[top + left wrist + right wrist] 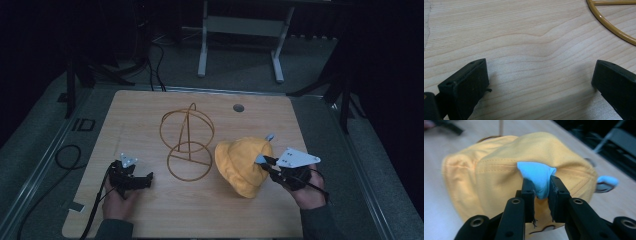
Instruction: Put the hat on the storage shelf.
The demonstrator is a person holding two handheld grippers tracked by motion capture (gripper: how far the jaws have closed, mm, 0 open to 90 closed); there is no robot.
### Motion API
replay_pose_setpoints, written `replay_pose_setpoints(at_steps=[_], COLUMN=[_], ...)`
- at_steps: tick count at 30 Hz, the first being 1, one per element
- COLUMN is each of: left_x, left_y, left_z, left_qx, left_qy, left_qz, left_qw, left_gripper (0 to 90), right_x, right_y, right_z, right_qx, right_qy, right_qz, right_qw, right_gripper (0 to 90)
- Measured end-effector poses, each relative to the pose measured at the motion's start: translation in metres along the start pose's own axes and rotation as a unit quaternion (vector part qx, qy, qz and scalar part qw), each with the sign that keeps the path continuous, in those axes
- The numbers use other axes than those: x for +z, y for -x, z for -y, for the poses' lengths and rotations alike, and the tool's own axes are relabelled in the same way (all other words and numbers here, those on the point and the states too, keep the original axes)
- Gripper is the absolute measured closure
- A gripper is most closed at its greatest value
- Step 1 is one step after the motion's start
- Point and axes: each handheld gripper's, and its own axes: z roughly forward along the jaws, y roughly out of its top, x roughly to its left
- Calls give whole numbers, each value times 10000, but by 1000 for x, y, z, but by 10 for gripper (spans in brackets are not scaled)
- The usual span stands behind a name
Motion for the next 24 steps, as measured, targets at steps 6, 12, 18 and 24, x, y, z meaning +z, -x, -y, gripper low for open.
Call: replay_pose_setpoints(at_steps=[6, 12, 18, 24], left_x=[0, 0, 0, 0], left_y=[0, 0, 0, 0], left_z=[0, 0, 0, 0], left_qx=[-2, -3, -4, -5], left_qy=[10, 10, 12, 13], left_qz=[-2, -2, -2, -2], left_qw=[10000, 10000, 10000, 10000], left_gripper=[8, 8, 8, 8], right_x=[6, 10, 2, 8], right_y=[-9, -10, -2, 2], right_z=[5, 18, 22, 13], right_qx=[-204, -110, 187, 624], right_qy=[-336, -608, -369, -186], right_qz=[-224, -344, -369, 138], right_qw=[9990, 9975, 9985, 9978], right_gripper=[743, 651, 513, 340])
